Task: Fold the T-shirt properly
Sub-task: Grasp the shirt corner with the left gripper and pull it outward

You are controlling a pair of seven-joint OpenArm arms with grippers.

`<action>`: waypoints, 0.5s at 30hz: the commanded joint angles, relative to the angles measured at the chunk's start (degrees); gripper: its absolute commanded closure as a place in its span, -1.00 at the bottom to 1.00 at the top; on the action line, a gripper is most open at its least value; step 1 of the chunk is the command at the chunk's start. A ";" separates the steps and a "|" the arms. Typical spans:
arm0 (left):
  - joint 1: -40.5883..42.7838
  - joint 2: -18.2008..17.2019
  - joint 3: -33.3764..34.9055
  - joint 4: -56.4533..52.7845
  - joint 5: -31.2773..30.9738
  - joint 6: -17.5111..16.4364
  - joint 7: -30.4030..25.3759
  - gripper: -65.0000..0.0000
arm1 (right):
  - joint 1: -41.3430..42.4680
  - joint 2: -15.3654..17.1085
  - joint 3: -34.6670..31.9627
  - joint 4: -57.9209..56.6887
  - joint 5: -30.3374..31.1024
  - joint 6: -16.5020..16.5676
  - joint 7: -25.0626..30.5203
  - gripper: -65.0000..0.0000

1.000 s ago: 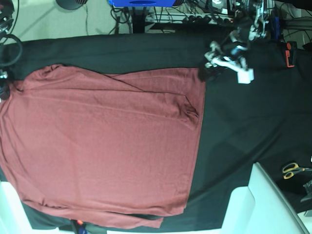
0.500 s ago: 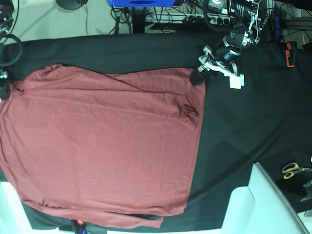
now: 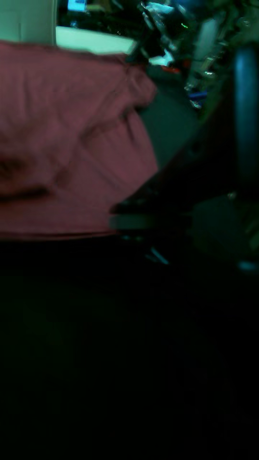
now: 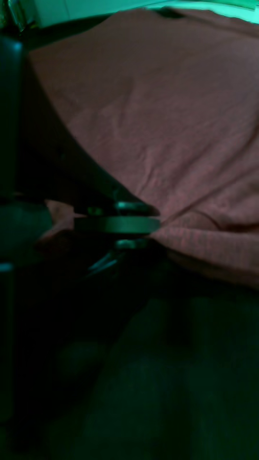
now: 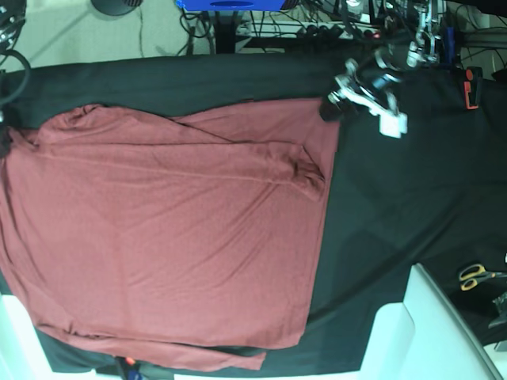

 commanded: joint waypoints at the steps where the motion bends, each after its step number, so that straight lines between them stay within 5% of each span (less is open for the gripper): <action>1: 0.57 -0.74 -1.40 1.43 -0.51 -0.66 1.16 1.00 | 0.04 0.83 0.21 2.47 1.22 1.00 -0.35 1.00; 15: 4.70 -1.01 -7.55 7.32 -0.07 -0.66 8.19 1.00 | -5.58 -2.08 4.43 12.14 1.22 0.83 -10.02 1.00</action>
